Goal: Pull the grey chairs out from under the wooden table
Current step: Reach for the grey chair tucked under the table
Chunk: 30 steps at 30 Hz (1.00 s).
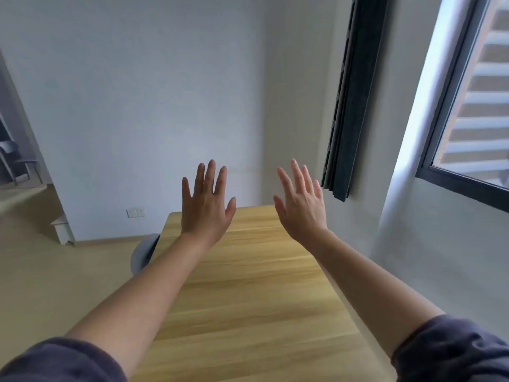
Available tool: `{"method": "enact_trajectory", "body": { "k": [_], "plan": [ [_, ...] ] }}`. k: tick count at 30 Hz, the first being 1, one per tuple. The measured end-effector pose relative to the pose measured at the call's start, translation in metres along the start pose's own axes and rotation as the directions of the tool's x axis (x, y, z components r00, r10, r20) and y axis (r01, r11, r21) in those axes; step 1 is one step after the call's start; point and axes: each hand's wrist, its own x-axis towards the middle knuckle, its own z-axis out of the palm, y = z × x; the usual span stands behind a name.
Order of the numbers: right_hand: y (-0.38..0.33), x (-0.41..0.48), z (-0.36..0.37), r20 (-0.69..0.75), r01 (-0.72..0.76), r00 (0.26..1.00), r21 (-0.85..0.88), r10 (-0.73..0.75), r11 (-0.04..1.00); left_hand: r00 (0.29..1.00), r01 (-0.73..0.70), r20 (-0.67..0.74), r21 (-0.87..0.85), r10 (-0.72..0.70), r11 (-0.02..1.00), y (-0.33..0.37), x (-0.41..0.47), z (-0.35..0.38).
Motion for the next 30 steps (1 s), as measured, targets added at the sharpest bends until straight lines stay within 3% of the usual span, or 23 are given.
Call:
{"method": "enact_trajectory", "body": {
  "k": [12, 18, 30],
  "plan": [
    [0.162, -0.011, 0.028, 0.065, 0.059, 0.996, -0.041, -0.056, 0.997, 0.988, 0.042, 0.154, -0.063, -0.032, 0.997, 0.147, 0.002, 0.086],
    [0.202, -0.016, 0.057, 0.198, 0.029, 0.98, -0.045, -0.019, 0.999, 0.971, 0.035, 0.237, -0.086, -0.014, 0.996, 0.172, 0.008, 0.129],
    [0.272, -0.002, 0.098, 0.24, -0.045, 0.969, -0.077, 0.063, 0.996, 0.951, -0.025, 0.303, -0.133, 0.064, 0.991, 0.226, 0.051, 0.198]
  ]
}}
